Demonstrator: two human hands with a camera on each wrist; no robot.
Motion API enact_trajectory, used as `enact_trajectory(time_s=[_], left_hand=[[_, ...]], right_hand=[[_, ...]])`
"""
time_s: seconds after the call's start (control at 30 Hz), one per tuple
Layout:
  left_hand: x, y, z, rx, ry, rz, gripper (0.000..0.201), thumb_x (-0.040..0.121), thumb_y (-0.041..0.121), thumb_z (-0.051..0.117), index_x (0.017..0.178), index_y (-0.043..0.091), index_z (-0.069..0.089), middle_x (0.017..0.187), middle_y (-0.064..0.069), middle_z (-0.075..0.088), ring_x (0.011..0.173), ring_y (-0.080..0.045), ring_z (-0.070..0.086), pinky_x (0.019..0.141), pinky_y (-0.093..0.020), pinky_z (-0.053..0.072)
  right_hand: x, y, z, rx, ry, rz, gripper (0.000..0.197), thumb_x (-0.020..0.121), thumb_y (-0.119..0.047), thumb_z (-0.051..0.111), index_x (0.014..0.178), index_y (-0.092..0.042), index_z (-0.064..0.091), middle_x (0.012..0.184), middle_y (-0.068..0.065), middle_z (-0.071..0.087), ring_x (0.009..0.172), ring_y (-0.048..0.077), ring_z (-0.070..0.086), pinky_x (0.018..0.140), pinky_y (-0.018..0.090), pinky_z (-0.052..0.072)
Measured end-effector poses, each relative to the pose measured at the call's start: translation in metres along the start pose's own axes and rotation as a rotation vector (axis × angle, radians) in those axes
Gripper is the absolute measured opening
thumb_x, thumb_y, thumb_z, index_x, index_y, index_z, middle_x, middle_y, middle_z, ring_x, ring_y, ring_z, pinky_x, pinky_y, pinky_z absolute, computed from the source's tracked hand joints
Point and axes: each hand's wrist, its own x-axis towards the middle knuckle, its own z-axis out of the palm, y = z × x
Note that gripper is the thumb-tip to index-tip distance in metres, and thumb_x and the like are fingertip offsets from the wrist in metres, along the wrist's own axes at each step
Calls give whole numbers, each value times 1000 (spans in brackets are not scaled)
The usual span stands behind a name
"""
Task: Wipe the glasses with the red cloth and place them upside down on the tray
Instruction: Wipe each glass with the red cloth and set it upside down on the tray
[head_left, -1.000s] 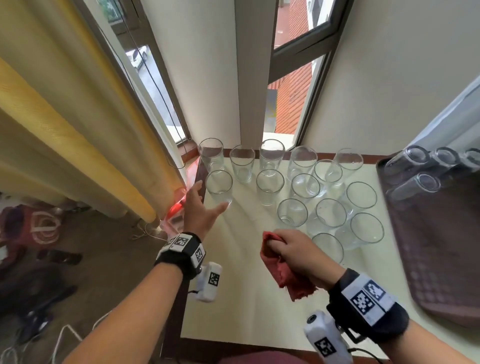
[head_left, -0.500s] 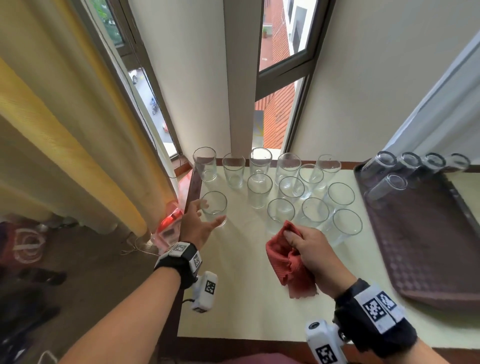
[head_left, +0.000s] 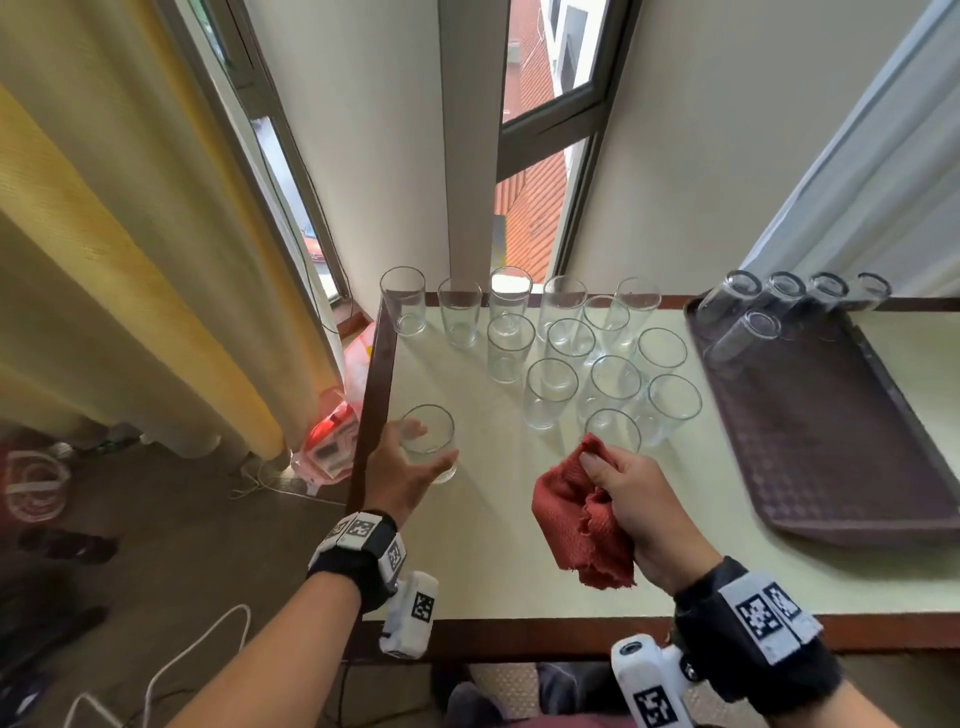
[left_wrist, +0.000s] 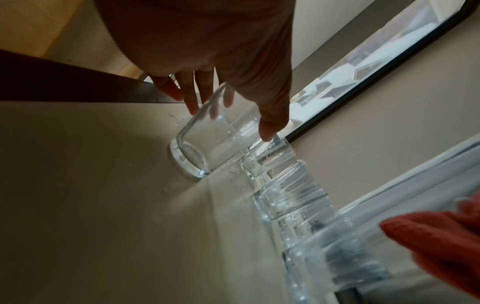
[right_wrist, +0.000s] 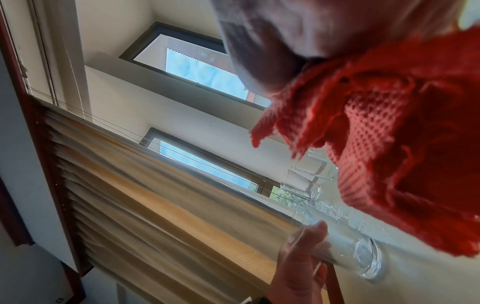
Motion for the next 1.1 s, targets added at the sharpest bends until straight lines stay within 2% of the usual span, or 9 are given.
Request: enact_trajectory(time_s=[0.17,0.33,0.53,0.6,0.67,0.77,0.87,1.0,1.1], left_hand=[[-29,27,1,-249,9,21,65,53,57,83,104,28,56,104,4,68,101,-16,66,90,-33,51],[-55,87,17,-437,-29,156,89,46,79,77,110,19,60,100,-6,69,85,-5,67,75,-16,49],[-84,158,63,-527,-145,204,82,56,90,59,108,26,59,81,3,67,73,-9,63,70,-22,50],[-94,174,79,-583,-186,169,76,59,89,59,102,26,56,80,-3,65,76,-17,62,79,-36,48],[-103,186,92,-637,-211,135,88,60,90,59,110,19,55,94,-16,67,87,-35,64,89,-48,49],[-112,199,108,-684,-209,92,92,73,79,60,129,6,48,121,-26,62,109,-37,66,93,-52,54],[-118,207,121,-781,-175,7,71,85,57,56,131,4,46,124,-23,62,105,-25,69,87,-39,57],[-121,206,131,-865,-216,-17,62,94,47,51,138,4,42,134,-18,61,121,-29,63,97,-45,54],[-121,206,134,-836,-231,-9,62,94,50,49,140,9,47,136,-10,62,126,-24,60,97,-44,51]], right_hand=[[-1,-13,-15,99,25,-76,20,101,-11,52,87,-7,66,69,5,57,57,13,50,61,32,44],[-4,-41,-34,194,50,-234,21,102,-19,51,90,-11,66,76,3,60,69,16,54,70,36,48],[-27,-62,-47,236,-43,-490,24,103,-26,45,115,-11,60,64,-7,61,45,11,58,39,26,48],[-30,-63,-49,166,-100,-610,27,100,-36,45,119,-25,60,84,-4,65,57,7,64,47,24,53],[-26,-57,-52,49,-137,-737,27,100,-48,42,123,-45,54,108,-8,67,90,0,67,74,22,58],[-20,-48,-58,-151,-126,-810,48,94,-71,28,138,-54,33,159,-7,33,145,2,29,116,20,29],[-16,-42,-67,-243,-99,-850,67,91,-77,17,149,-43,21,165,-11,14,149,-4,10,116,11,15],[-5,-40,-77,-354,-104,-860,60,95,-70,18,152,-51,15,164,-21,5,152,7,5,123,49,17],[5,-47,-81,-304,-146,-817,56,93,-63,31,146,-59,13,163,-18,14,150,3,13,121,47,24]])
